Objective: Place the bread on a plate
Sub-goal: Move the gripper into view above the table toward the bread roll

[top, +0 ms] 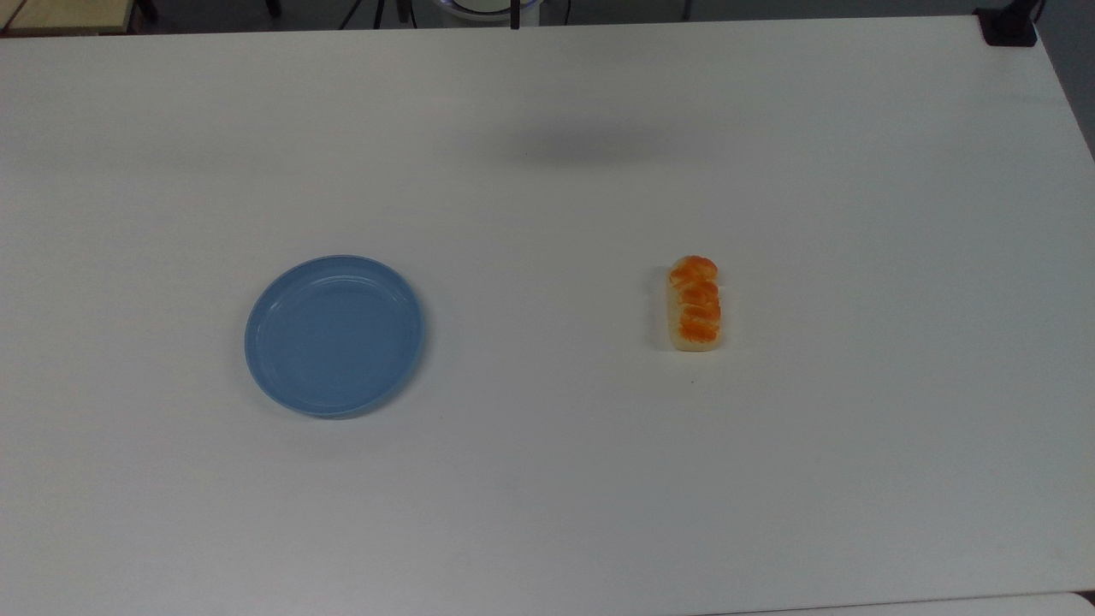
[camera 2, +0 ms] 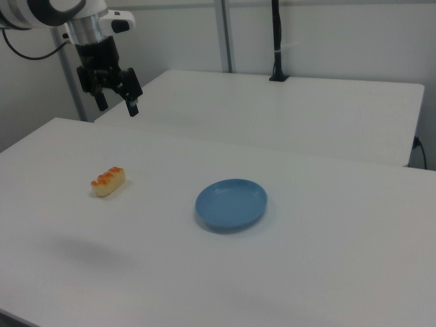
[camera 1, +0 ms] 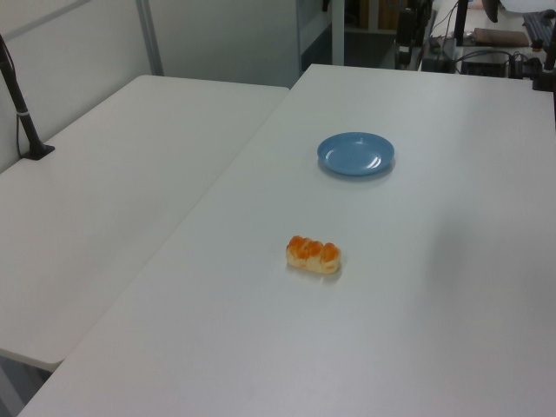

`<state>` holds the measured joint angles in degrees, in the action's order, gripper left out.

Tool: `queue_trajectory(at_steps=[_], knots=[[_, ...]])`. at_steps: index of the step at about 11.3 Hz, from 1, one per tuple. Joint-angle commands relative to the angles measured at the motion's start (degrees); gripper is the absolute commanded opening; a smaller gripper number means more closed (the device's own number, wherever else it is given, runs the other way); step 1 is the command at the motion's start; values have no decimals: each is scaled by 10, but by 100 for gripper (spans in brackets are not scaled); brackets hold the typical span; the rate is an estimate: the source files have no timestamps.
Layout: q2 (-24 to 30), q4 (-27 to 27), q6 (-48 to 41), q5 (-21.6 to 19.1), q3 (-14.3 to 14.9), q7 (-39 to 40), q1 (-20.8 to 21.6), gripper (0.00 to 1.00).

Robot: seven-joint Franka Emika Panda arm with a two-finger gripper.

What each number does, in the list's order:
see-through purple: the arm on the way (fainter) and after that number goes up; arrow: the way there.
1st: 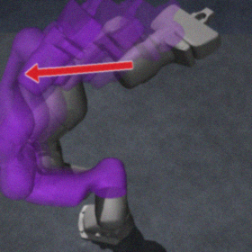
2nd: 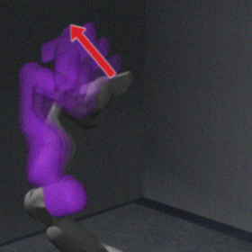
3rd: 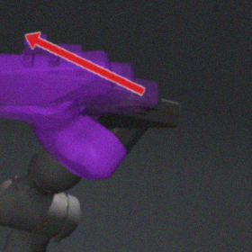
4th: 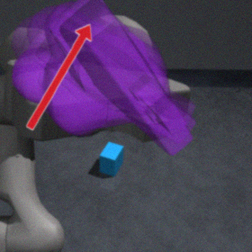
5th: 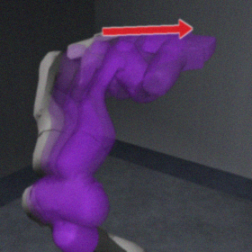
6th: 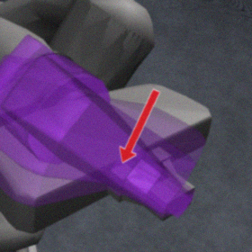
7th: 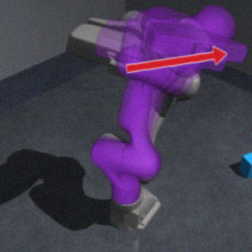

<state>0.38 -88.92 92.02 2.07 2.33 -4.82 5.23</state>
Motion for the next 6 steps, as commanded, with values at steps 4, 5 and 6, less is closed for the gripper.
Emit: queue_trajectory(at_steps=[4, 5, 6], knots=[[4, -20, 3, -29, -3, 16, 4, 100], [4, -20, 3, -30, -3, 16, 5, 100], [3, -20, 3, -29, -3, 16, 6, 100]])
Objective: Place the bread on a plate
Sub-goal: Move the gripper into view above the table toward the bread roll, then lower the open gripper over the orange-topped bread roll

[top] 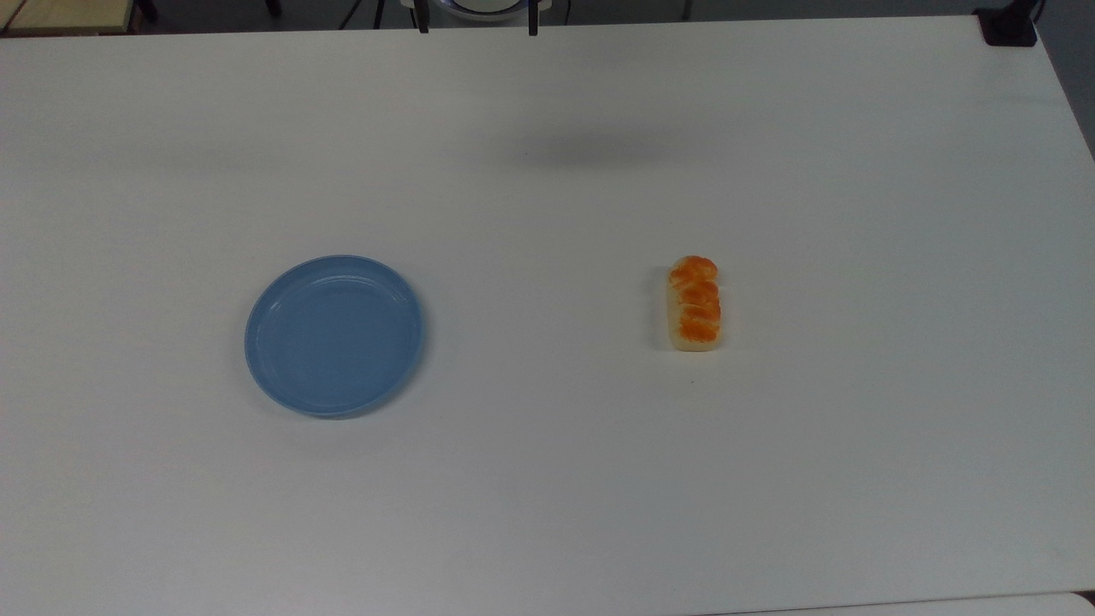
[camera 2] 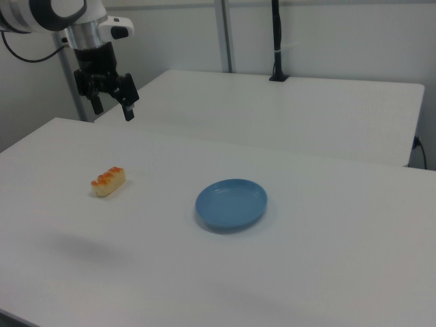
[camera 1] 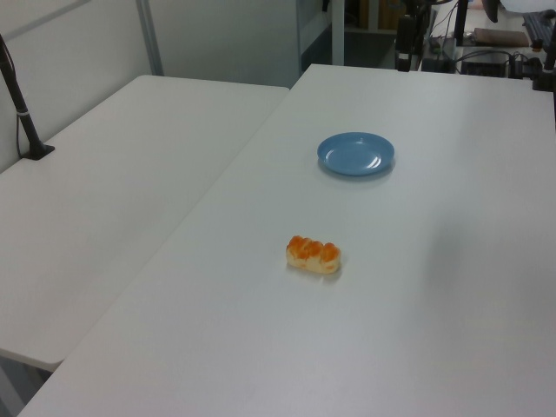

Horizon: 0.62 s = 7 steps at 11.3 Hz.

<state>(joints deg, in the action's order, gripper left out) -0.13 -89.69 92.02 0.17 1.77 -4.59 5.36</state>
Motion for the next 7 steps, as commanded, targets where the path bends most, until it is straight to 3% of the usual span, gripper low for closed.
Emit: queue_trajectory(at_steps=[1, 3, 6, 7], knots=[[8, -13, 3, -11, 2, 13, 4, 100], [1, -15, 5, -11, -2, 13, 10, 100], [-53, -13, 48, -11, -2, -1, 50, 100], [-78, -12, 67, -12, -2, -38, 66, 100]])
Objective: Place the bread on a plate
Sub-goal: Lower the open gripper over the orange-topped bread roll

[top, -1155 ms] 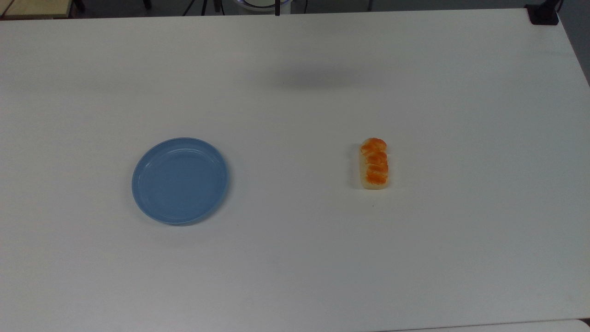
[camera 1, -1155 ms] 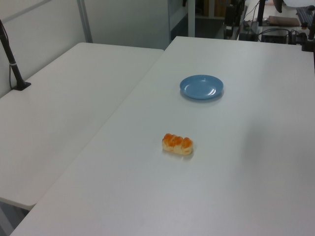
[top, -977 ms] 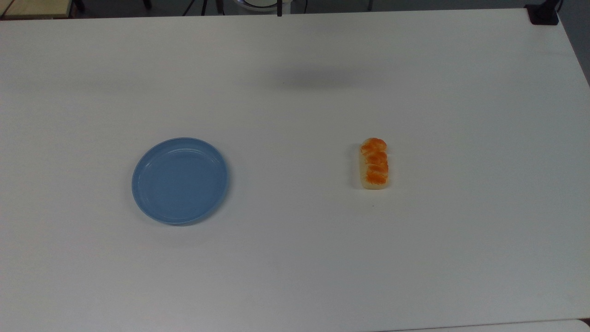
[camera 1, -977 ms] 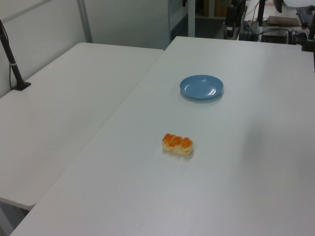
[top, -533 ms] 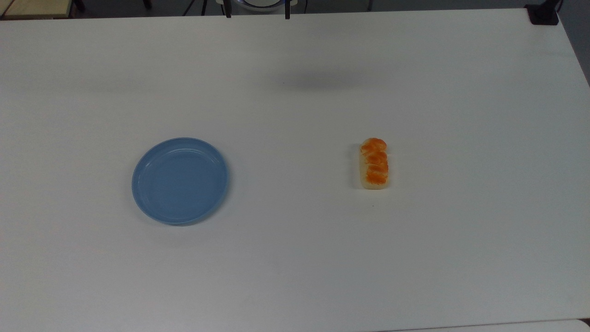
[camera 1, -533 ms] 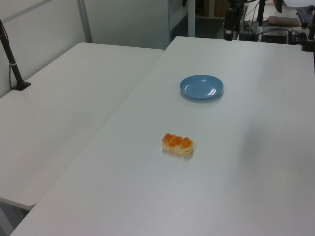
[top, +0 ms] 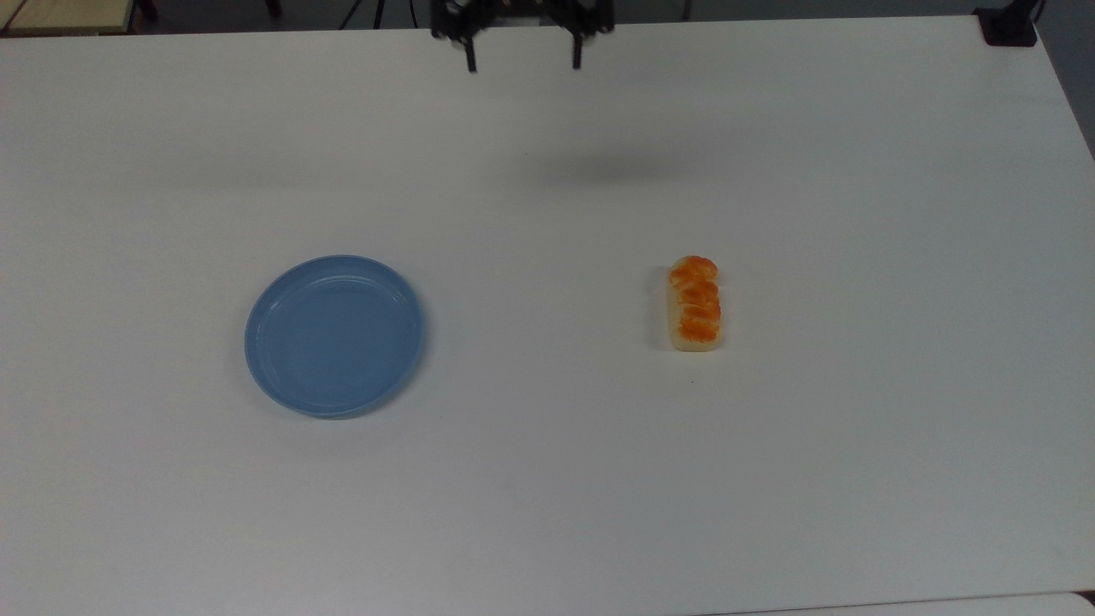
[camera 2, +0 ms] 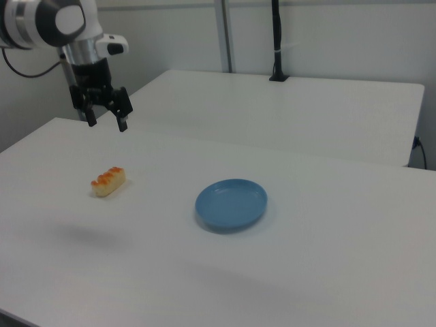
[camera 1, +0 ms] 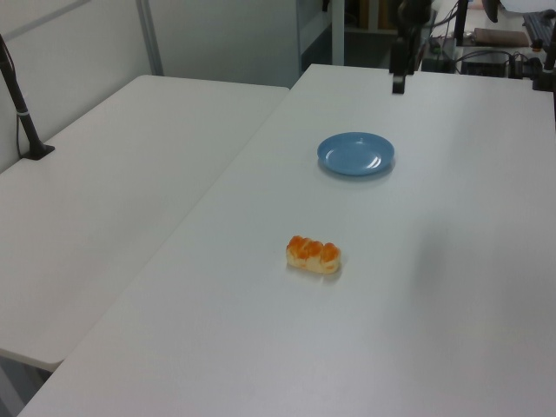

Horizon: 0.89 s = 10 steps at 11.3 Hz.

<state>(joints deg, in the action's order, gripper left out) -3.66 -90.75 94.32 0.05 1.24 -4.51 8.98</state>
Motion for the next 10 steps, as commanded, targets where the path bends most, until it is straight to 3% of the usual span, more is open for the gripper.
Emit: queue_trajectory(at_steps=[1, 4, 7, 10], knots=[[-64, -1, 75, -11, 3, -83, 40, 100], [-142, 14, 118, 11, 3, -167, 100, 100], [-203, 15, 242, 11, 3, -173, 128, 100], [-267, 41, 294, 17, 4, -172, 151, 100]])
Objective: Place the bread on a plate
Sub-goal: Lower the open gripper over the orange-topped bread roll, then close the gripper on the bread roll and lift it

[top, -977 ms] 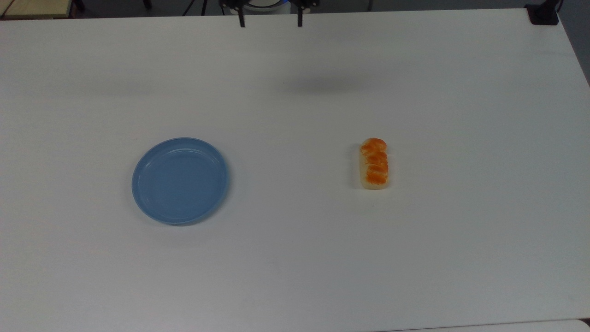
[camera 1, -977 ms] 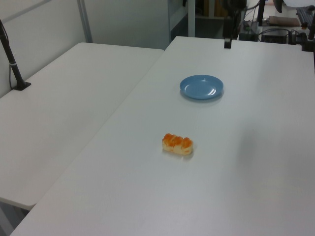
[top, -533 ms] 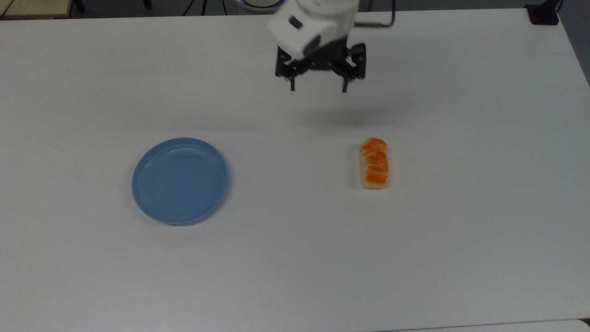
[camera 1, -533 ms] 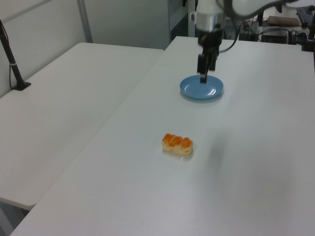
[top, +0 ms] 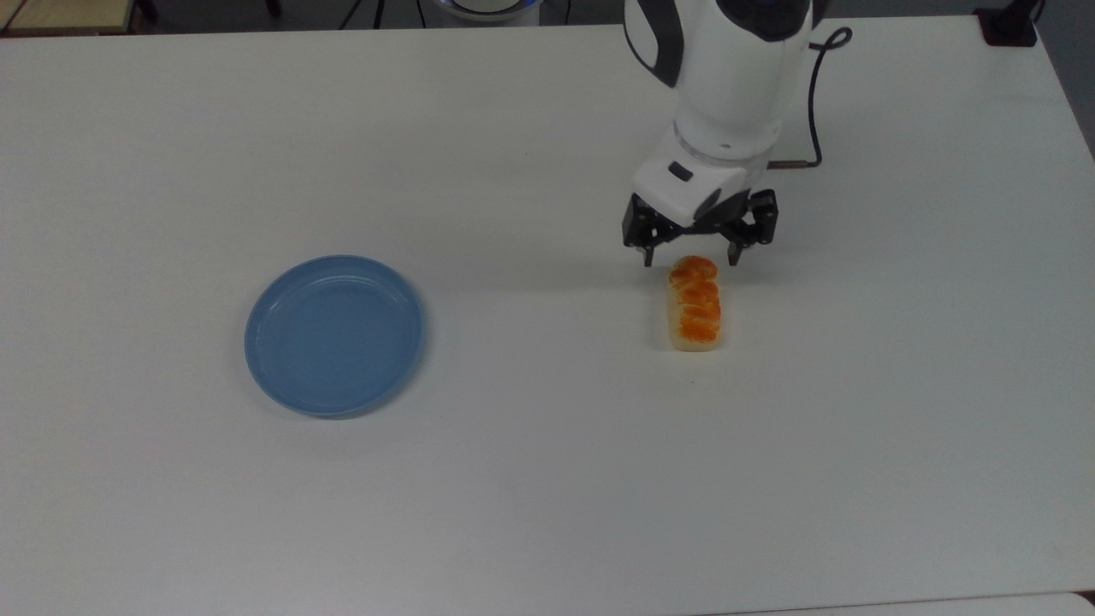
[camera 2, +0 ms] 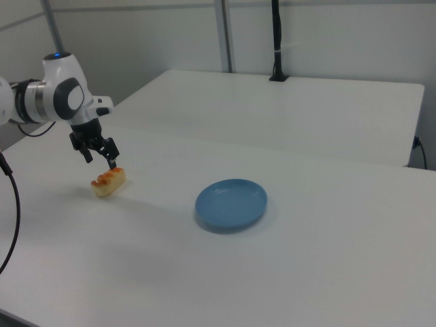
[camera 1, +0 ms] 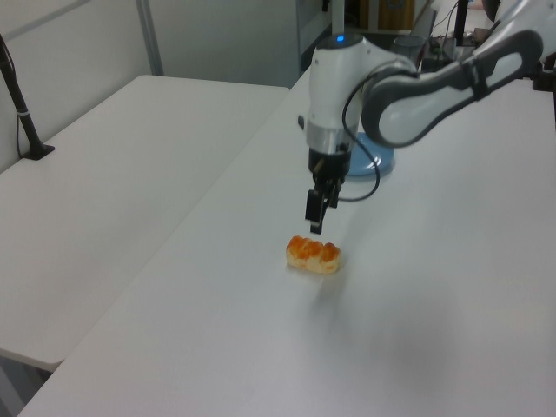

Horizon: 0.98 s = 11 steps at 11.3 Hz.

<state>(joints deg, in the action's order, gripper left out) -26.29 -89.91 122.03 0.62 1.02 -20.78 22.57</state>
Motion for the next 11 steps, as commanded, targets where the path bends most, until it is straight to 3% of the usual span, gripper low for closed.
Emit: queue_trajectory(at_steps=[1, 2, 5, 8, 10, 11], knots=[[-62, 43, 17, 11, 6, -9, 16, 100], [-76, 49, 21, 11, 7, -9, 15, 100], [-97, 52, 34, 12, 7, -9, 15, 77], [-97, 54, 41, 13, 7, -8, 16, 35], [-76, 54, 35, 21, 14, 14, 3, 35], [-61, 53, 26, 22, 14, 55, -27, 35]])
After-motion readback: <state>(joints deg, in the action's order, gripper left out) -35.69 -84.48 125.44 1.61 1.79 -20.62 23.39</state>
